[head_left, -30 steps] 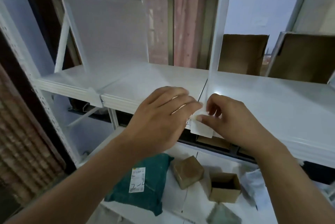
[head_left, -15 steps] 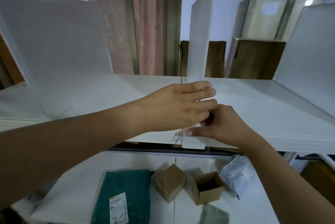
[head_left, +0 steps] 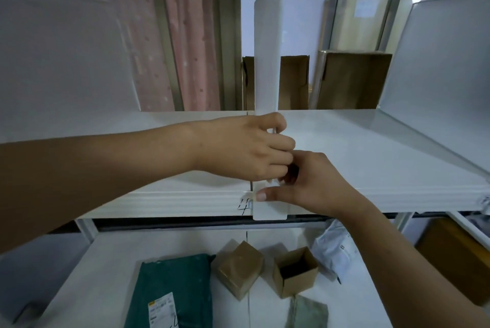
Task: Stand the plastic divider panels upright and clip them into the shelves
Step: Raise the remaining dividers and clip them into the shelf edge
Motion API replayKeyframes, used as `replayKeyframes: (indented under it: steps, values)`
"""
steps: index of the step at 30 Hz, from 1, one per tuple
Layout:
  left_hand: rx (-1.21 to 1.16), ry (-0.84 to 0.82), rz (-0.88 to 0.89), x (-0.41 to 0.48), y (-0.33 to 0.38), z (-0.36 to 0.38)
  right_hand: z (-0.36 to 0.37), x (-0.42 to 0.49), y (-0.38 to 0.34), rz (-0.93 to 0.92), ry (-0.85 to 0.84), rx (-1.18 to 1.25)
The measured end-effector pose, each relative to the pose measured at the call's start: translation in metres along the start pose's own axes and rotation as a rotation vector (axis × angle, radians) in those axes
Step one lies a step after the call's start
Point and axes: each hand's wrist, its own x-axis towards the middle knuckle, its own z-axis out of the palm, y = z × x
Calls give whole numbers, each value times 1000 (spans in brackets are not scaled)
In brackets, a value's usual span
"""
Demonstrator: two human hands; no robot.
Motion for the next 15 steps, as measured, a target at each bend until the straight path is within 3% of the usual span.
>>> replayKeyframes:
  steps: [5, 11, 15]
  values:
    - [-31, 136, -22, -1, -1, 7, 0, 3, 2, -30, -28, 18]
    - [-31, 182, 2, 4, -4, 11, -3, 8, 3, -52, -63, 12]
    - [-116, 158, -152, -3, 13, 5, 0, 4, 9, -42, -19, -6]
